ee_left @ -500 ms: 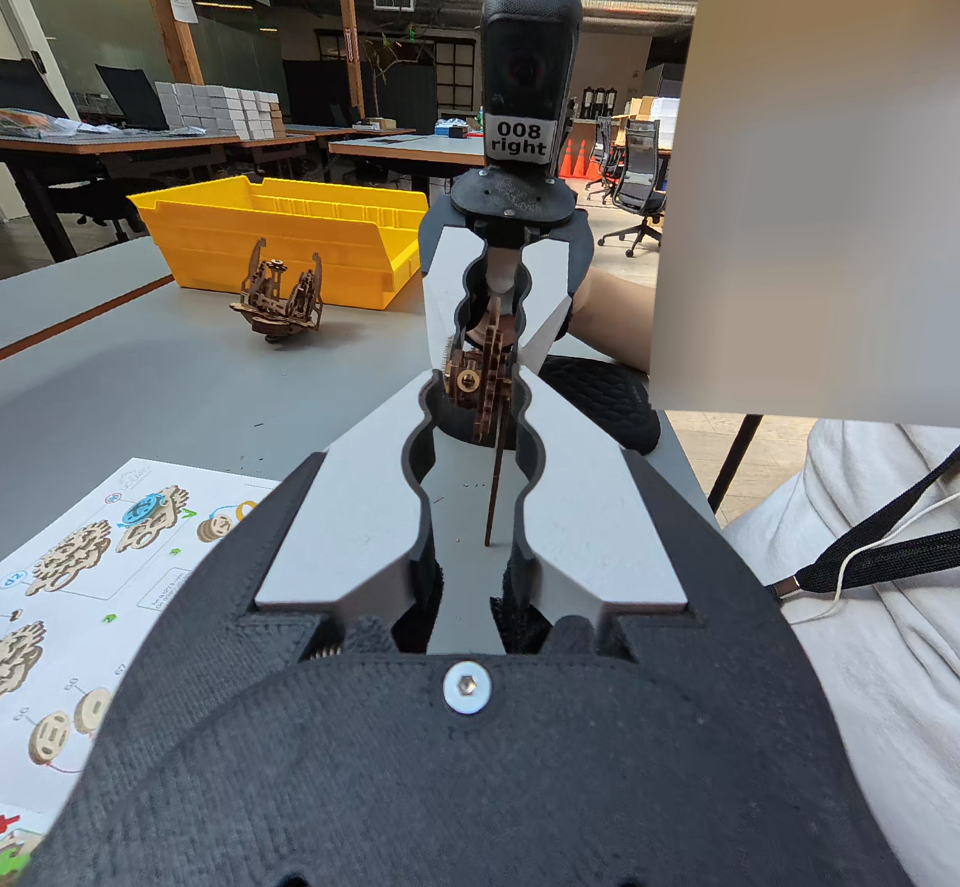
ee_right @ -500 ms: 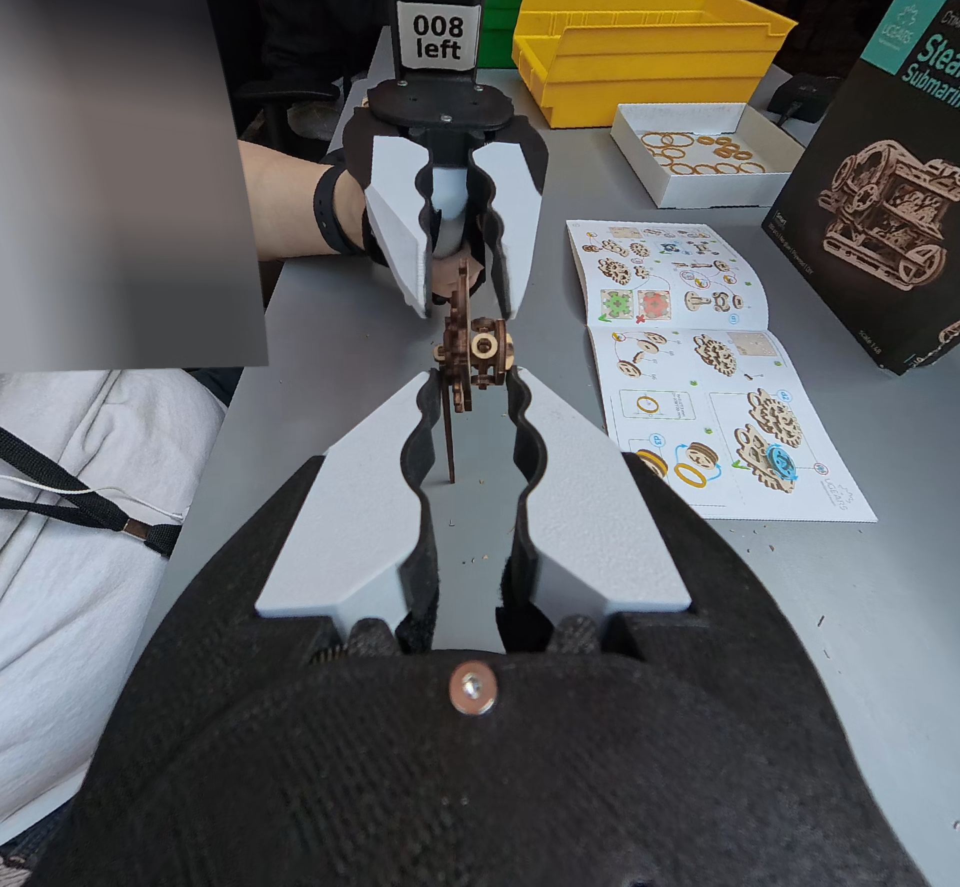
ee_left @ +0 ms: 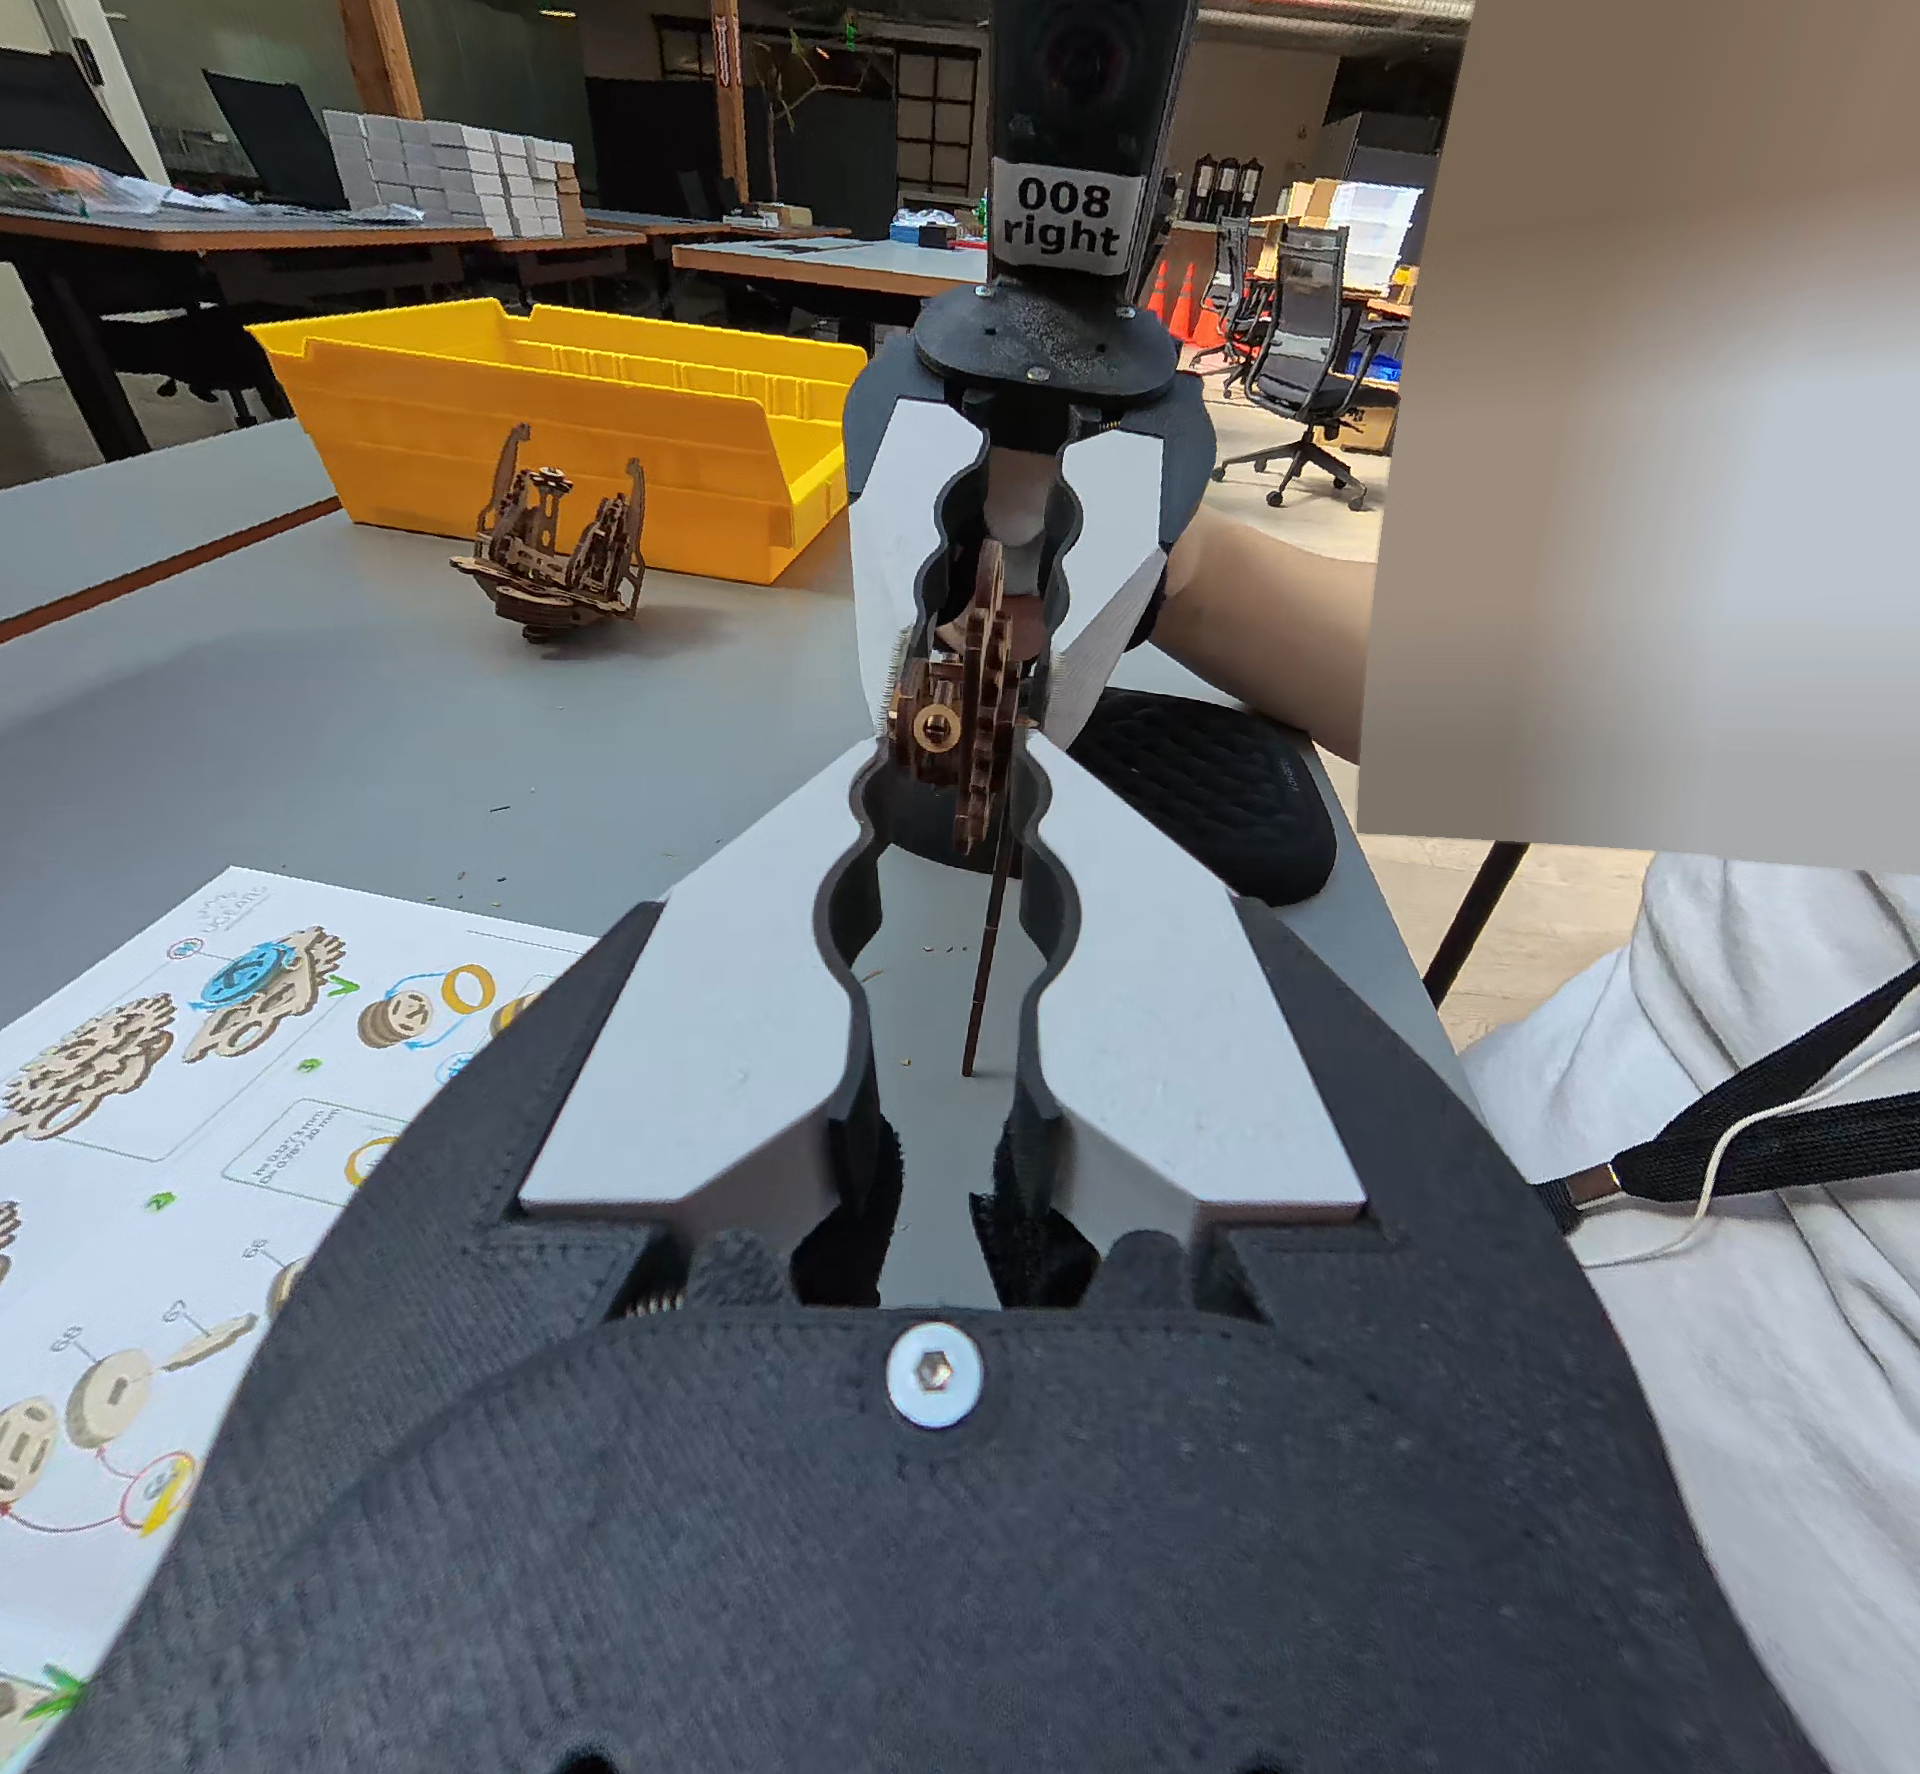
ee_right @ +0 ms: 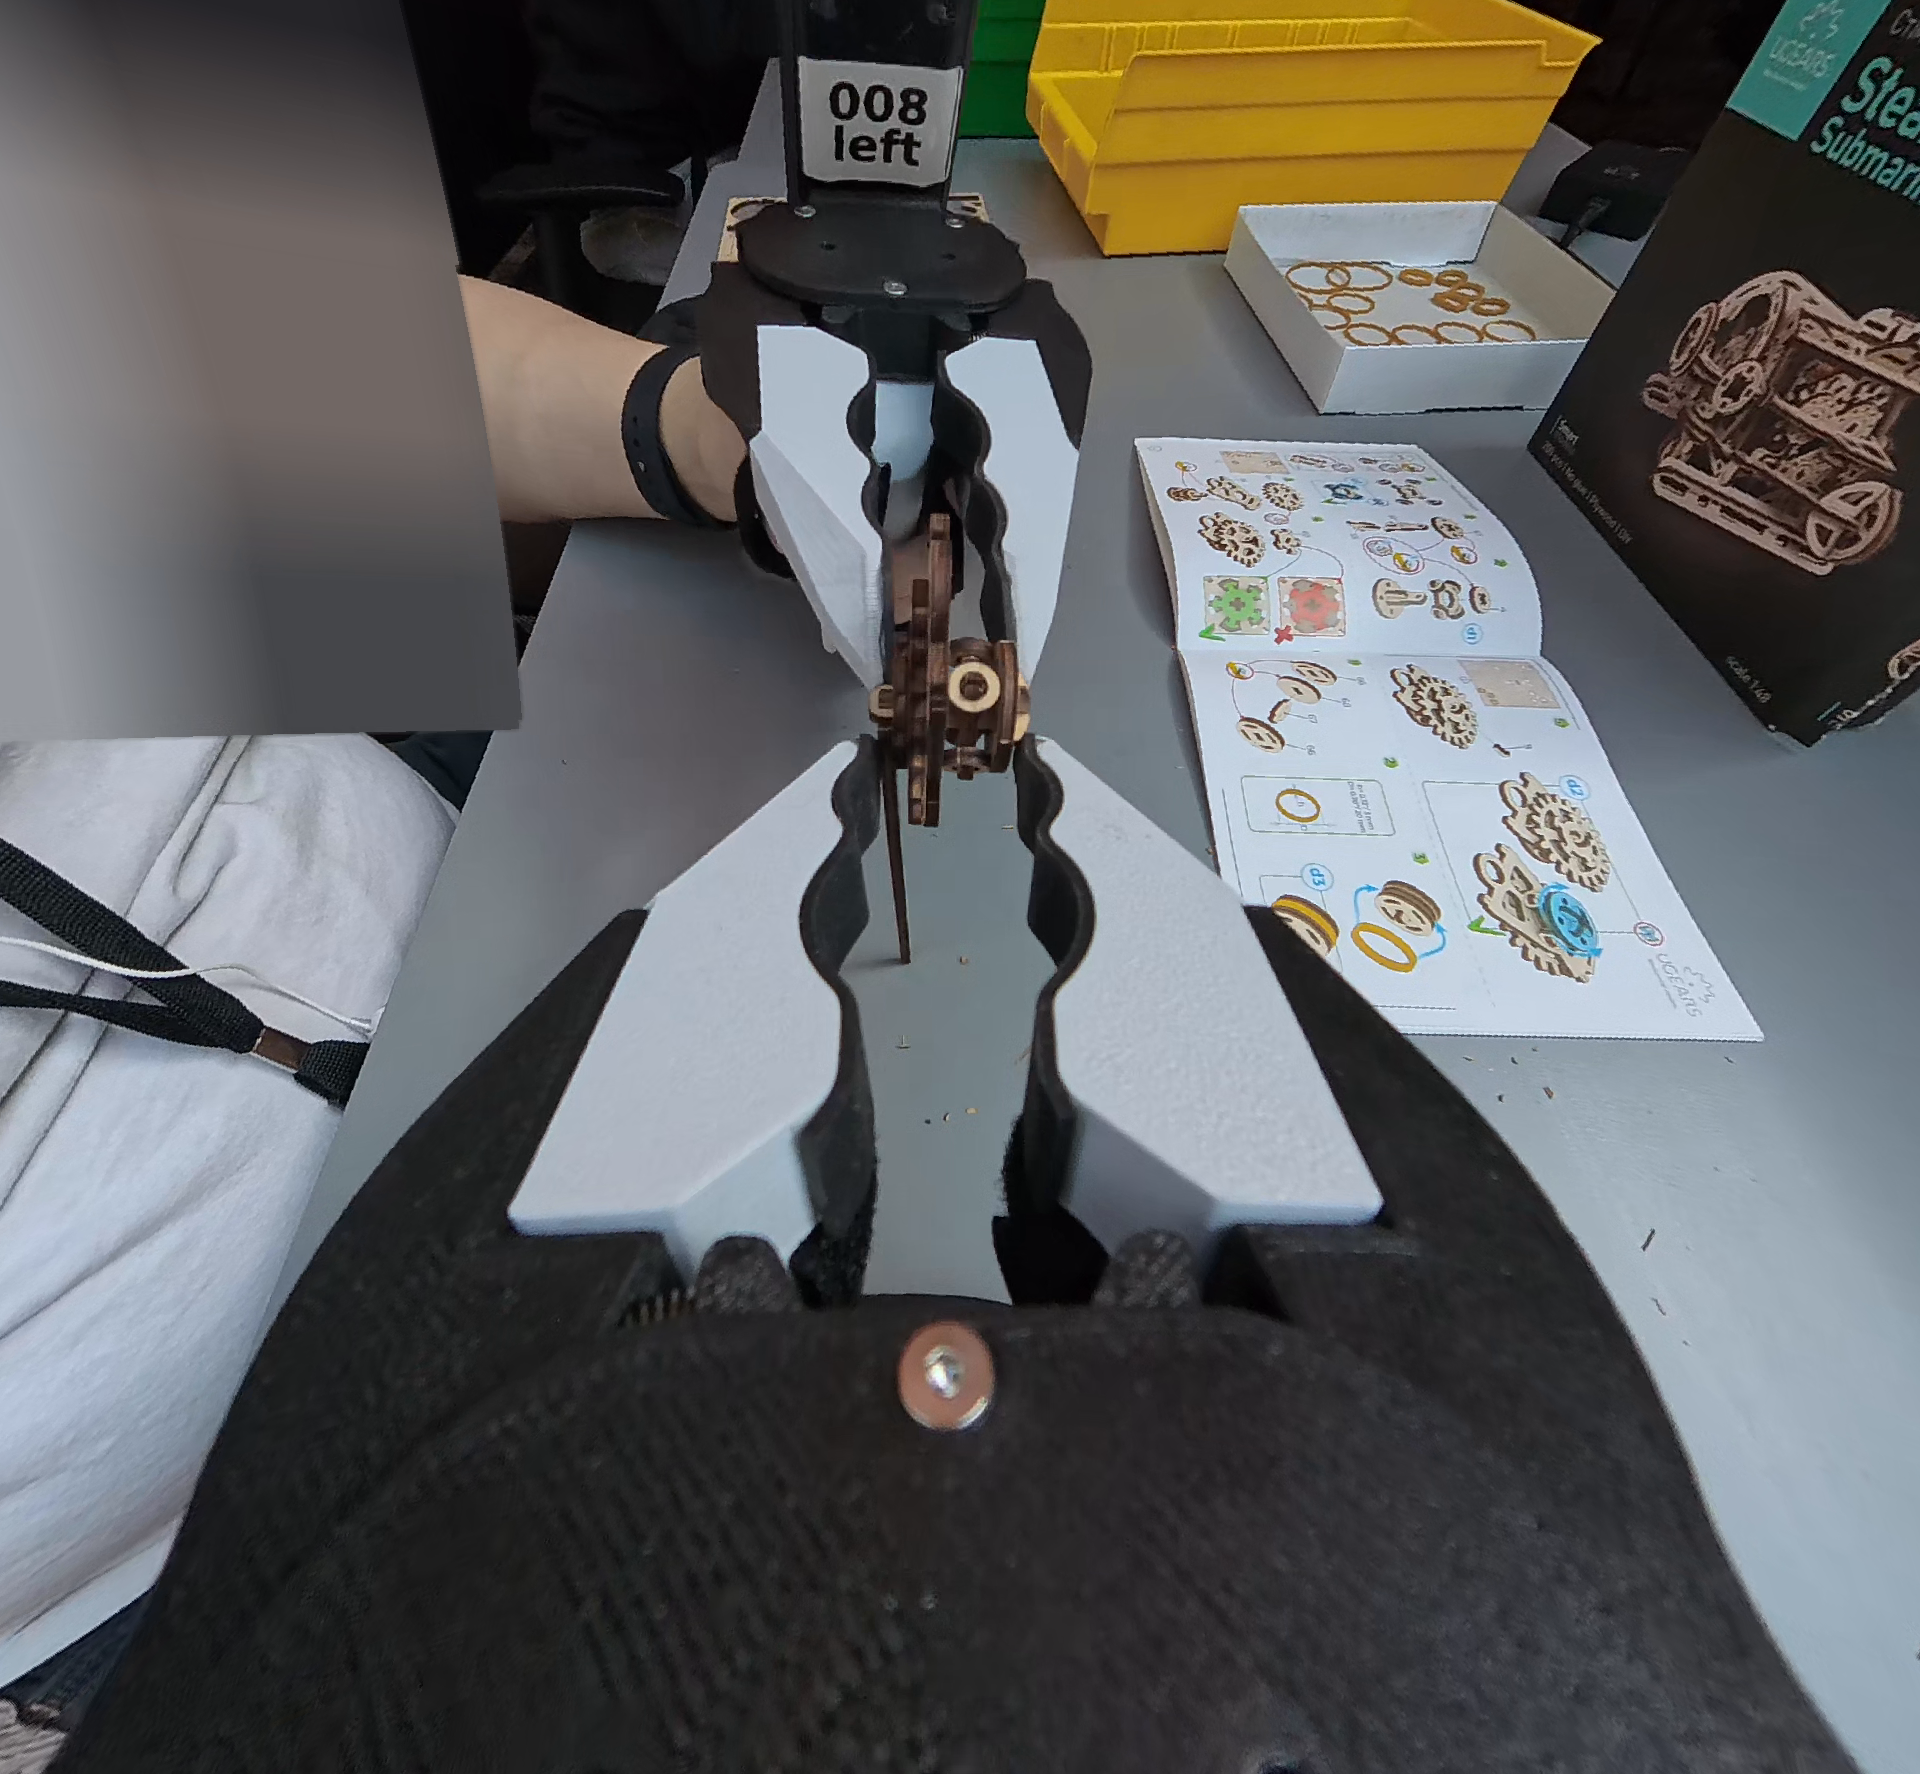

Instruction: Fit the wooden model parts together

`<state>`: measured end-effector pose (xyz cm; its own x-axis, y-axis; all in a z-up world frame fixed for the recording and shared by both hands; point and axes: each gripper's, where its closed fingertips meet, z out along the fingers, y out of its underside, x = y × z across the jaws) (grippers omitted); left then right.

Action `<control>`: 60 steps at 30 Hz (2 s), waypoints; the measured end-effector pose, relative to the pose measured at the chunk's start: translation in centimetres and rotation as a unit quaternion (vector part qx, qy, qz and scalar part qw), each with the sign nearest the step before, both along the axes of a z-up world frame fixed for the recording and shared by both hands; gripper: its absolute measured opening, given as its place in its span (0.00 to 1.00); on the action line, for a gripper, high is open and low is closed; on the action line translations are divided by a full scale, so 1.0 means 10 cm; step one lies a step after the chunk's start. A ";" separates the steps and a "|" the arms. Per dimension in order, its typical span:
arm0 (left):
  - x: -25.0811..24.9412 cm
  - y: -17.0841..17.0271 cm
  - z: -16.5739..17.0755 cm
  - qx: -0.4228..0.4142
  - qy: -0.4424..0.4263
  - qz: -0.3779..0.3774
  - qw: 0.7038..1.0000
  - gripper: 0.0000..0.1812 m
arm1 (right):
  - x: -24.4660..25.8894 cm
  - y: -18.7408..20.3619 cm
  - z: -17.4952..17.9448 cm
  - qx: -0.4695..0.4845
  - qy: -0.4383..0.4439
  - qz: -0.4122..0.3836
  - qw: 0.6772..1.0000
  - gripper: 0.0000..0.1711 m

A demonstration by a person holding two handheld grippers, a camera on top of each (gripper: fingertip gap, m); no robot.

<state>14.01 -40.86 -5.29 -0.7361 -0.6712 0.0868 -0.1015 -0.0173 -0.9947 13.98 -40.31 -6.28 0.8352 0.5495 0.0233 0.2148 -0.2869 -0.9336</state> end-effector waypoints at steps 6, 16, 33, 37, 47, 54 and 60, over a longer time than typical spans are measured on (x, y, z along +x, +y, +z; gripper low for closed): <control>0.00 0.00 -0.01 0.001 -0.014 0.005 1.000 0.11 | 0.00 0.00 0.00 0.007 0.000 0.002 1.000 0.15; -0.01 -0.01 -0.01 0.026 -0.023 0.009 0.999 0.11 | -0.01 -0.03 0.03 0.012 0.014 0.012 1.000 0.15; 0.00 0.02 -0.01 0.032 -0.017 0.016 0.999 0.11 | -0.03 0.10 0.20 0.012 0.057 0.013 0.998 0.14; -0.01 0.01 -0.01 0.028 -0.013 0.010 0.999 0.11 | -0.05 0.08 0.20 0.006 0.069 0.020 0.997 0.12; -0.02 -0.01 -0.13 0.022 0.024 -0.013 0.999 0.16 | -0.02 0.08 0.19 0.011 0.036 0.006 0.999 0.12; 0.02 -0.10 -0.38 0.014 0.109 -0.036 0.993 0.13 | -0.03 0.07 0.19 0.023 0.018 -0.001 1.000 0.12; 0.03 -0.12 -0.34 -0.001 0.107 -0.040 0.993 0.11 | -0.01 0.07 0.19 0.024 0.014 -0.007 1.000 0.12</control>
<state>14.29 -42.07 -8.71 -0.7512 -0.6114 0.2486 -0.3123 -0.0026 -0.9500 13.93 -39.62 -4.37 0.8440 0.5357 0.0267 0.1848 -0.2437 -0.9521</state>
